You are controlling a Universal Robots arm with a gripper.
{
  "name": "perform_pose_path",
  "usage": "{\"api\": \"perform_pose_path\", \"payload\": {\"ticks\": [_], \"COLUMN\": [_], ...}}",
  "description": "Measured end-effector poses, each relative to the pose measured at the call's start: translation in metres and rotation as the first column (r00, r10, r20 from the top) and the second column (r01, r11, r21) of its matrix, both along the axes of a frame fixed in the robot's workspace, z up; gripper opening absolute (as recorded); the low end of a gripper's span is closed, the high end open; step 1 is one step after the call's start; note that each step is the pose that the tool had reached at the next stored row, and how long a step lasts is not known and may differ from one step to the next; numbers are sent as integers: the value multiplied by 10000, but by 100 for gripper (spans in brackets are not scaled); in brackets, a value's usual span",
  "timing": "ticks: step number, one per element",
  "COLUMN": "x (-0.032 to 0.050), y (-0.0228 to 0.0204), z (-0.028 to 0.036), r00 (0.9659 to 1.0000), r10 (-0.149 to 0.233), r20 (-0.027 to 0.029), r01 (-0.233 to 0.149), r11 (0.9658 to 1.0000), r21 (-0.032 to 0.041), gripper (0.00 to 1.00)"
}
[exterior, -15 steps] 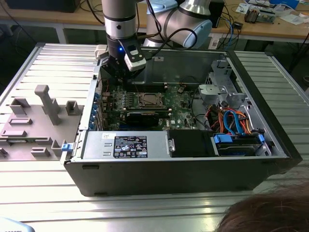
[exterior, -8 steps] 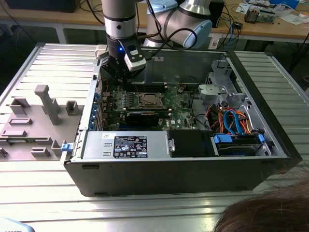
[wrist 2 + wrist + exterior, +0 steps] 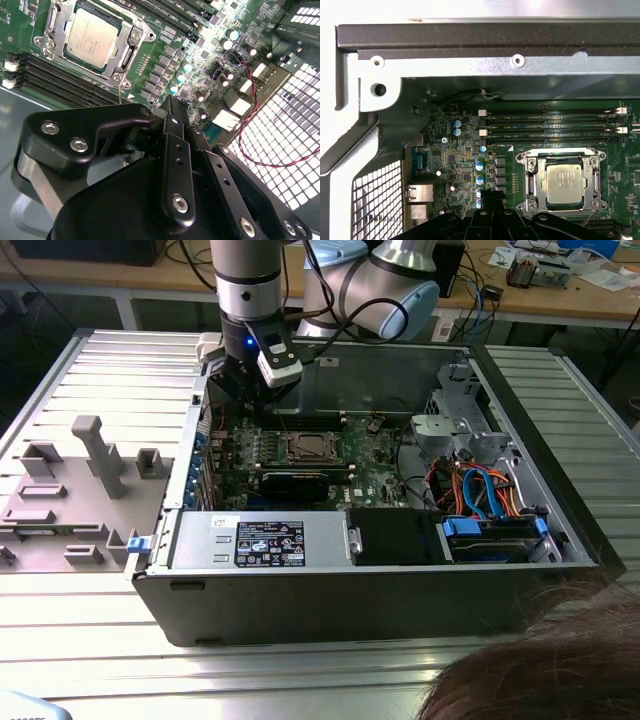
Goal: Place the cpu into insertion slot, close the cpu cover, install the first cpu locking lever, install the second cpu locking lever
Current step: 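Install the first cpu locking lever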
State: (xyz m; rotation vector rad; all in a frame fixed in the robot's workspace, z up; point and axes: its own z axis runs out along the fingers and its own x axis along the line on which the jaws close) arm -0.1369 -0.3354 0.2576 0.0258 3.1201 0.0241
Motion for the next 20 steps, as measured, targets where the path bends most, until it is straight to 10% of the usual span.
{"api": "perform_pose_path", "payload": {"ticks": [20], "x": [27], "y": [30], "z": [16], "r00": [10000], "r10": [-1], "r20": [-1], "r01": [1], "r11": [10000], "r21": [-1], "gripper": [11]}}
